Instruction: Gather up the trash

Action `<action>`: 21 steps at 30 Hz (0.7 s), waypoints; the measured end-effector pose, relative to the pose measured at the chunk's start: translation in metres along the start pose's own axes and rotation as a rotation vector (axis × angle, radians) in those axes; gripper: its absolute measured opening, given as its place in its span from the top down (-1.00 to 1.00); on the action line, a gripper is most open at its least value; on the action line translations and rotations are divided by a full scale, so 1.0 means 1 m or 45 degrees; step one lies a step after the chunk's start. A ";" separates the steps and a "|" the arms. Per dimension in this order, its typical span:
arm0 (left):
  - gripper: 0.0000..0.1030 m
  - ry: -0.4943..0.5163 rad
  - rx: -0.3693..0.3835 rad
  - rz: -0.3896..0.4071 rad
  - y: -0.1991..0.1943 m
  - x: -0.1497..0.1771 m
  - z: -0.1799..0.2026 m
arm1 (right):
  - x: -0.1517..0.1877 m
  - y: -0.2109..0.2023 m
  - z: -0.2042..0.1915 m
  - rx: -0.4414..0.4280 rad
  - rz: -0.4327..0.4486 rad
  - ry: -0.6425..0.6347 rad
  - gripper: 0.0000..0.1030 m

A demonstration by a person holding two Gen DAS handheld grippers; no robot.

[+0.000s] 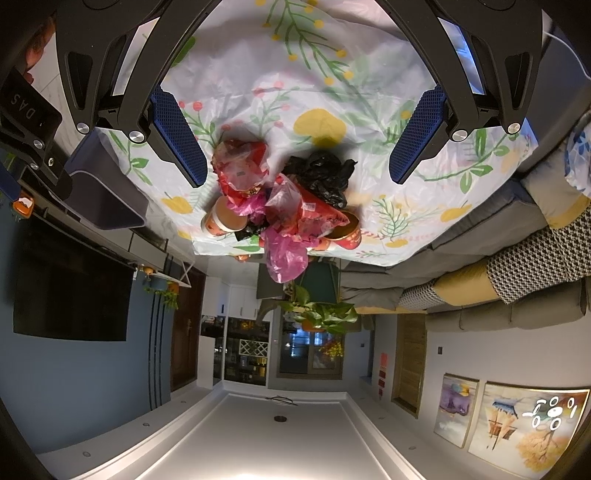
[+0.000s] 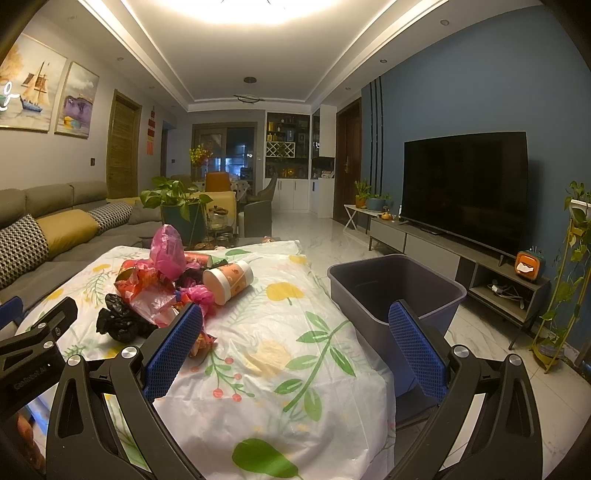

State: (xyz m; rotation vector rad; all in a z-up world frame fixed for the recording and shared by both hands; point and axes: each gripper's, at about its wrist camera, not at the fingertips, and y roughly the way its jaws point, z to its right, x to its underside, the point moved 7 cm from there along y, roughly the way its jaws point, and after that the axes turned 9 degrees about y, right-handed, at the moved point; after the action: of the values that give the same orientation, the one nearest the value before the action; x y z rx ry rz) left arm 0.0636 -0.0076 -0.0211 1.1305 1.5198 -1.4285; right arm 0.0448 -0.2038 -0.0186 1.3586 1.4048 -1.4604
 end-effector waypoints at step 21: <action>-0.89 0.001 0.000 0.001 0.003 0.003 -0.004 | -0.001 0.003 0.001 0.004 0.001 0.000 -0.89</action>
State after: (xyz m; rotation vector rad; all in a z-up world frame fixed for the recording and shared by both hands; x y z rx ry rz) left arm 0.0653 -0.0033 -0.0248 1.1313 1.5198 -1.4273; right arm 0.0475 -0.2058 -0.0188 1.3606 1.4030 -1.4625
